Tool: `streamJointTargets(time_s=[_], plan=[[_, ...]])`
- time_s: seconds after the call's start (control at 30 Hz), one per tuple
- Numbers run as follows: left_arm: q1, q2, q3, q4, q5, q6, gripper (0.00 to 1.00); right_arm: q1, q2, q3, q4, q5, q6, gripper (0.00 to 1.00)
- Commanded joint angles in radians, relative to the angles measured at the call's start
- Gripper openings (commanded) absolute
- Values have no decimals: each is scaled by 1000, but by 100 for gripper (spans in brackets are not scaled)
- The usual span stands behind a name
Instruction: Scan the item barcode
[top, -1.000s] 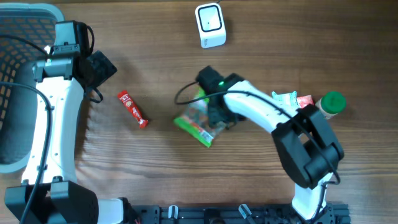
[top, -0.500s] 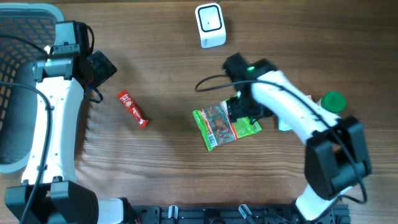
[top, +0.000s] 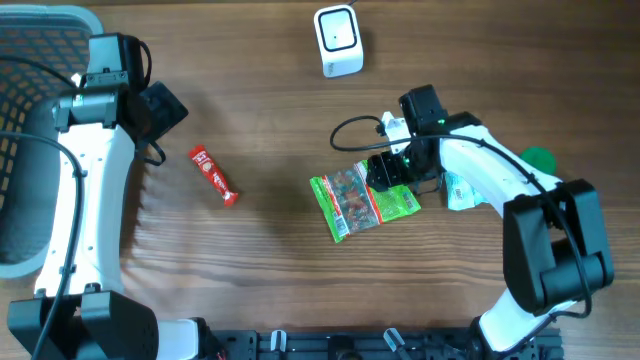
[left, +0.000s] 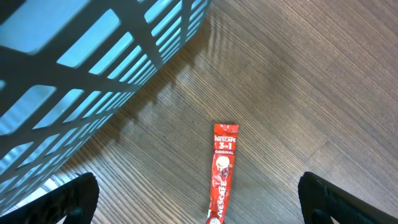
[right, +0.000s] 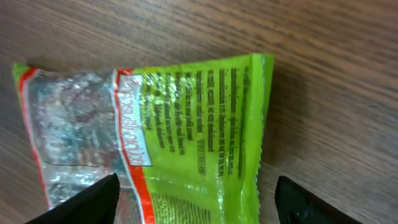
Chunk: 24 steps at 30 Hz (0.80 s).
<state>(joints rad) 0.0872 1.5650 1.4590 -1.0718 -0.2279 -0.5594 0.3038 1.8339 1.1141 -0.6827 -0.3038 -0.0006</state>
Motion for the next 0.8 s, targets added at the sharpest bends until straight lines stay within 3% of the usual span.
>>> streamJointTargets(time_s=[0.0, 0.77], plan=[[10, -5, 14, 2, -16, 5, 100, 2, -7, -24, 19, -27, -17, 81], [9, -5, 14, 2, -16, 5, 100, 2, -7, -24, 20, -27, -18, 82]])
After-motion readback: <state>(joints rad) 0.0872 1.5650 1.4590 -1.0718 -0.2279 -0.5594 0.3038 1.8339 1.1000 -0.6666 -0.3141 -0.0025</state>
